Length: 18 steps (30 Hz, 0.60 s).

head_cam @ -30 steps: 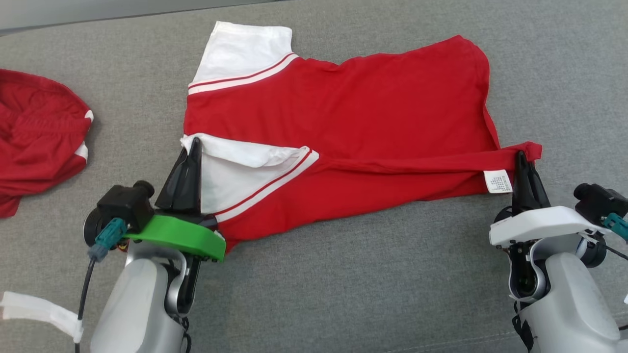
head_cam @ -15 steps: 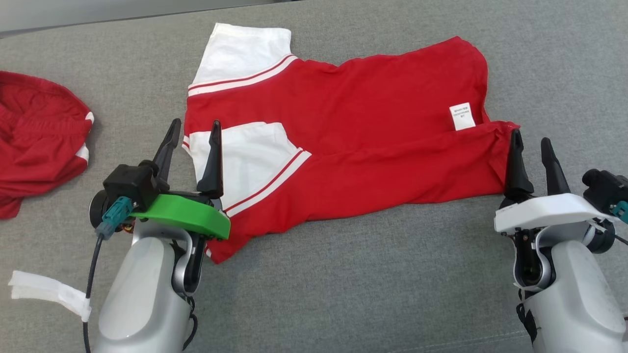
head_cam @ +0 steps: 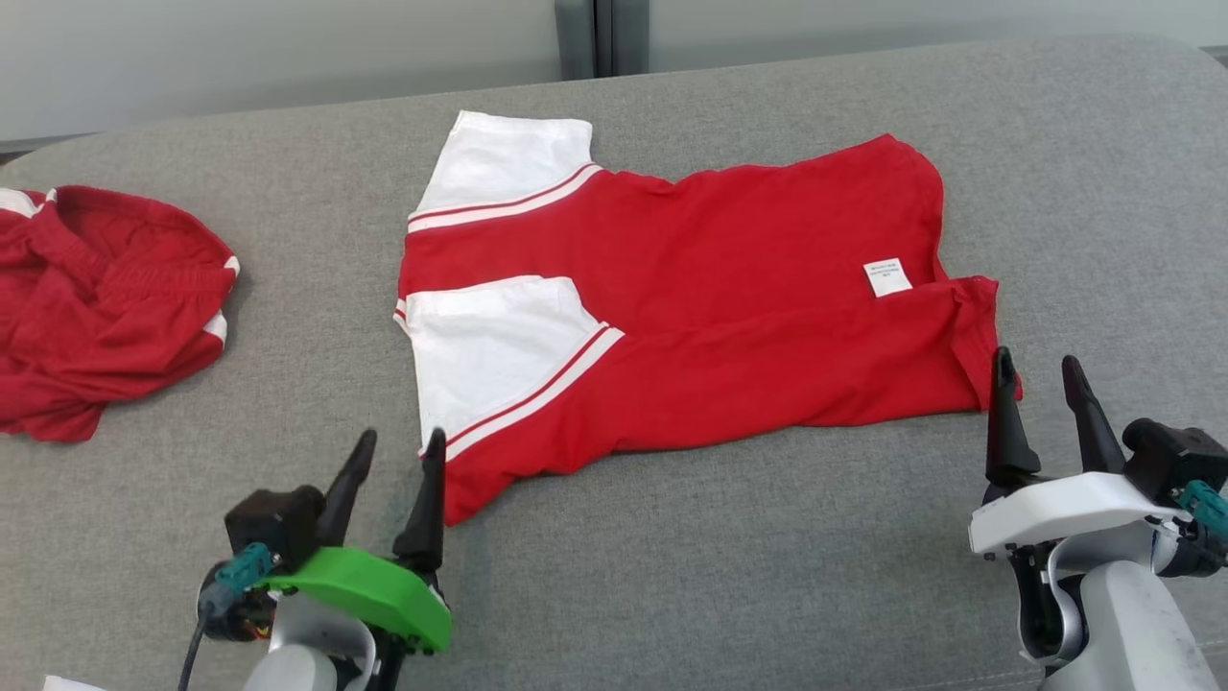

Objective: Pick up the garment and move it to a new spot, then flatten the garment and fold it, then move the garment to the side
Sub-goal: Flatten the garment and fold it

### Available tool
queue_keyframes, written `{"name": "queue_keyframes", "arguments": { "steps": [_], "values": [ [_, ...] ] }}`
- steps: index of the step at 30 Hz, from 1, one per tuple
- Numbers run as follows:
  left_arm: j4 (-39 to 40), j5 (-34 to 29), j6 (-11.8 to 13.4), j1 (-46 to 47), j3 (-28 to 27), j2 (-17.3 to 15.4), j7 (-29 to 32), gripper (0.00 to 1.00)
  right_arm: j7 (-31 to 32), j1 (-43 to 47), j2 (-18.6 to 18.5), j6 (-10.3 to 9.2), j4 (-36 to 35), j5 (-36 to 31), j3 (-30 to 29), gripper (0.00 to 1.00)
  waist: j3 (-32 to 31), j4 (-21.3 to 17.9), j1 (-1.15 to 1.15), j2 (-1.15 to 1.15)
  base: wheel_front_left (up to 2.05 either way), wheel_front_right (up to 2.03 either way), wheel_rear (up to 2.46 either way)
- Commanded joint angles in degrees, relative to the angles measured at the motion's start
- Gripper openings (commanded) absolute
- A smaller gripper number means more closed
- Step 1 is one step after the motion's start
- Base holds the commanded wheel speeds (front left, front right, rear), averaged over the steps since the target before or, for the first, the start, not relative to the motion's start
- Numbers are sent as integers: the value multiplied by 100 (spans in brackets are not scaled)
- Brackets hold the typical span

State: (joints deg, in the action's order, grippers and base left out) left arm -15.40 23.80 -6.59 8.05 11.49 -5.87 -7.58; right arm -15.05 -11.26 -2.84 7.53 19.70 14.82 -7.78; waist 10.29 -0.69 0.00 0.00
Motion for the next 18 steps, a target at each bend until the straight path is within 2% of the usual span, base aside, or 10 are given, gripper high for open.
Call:
{"name": "queue_keyframes", "arguments": {
  "steps": [1, 6, 15, 16, 18],
  "values": [
    [13, 52, 26, -138, 37, -24, 174, 100, -18, 70, -12, -9, 17, -45, 26, 100, -94, 46, 0, 0, 0, 0, 0],
    [-27, 350, 183, -359, 70, 54, 881, 100, -18, 41, -13, -9, 99, -54, 149, 100, -93, 29, 0, 0, 0, 0, 0],
    [-382, 708, 540, -130, 63, 165, 1594, 100, 22, -156, -12, -9, 264, -121, 217, 100, 101, -120, 0, 0, 0, 0, 0],
    [-404, 736, 541, -121, 80, 179, 1629, 98, 26, -182, -12, -9, 287, -145, 202, 100, 116, -131, 0, 0, 0, 0, 0],
    [-429, 798, 538, -95, 97, 198, 1660, 69, 48, -240, -12, -9, 364, -184, 150, 100, 145, -141, 0, 0, 0, 0, 0]
  ]
}}
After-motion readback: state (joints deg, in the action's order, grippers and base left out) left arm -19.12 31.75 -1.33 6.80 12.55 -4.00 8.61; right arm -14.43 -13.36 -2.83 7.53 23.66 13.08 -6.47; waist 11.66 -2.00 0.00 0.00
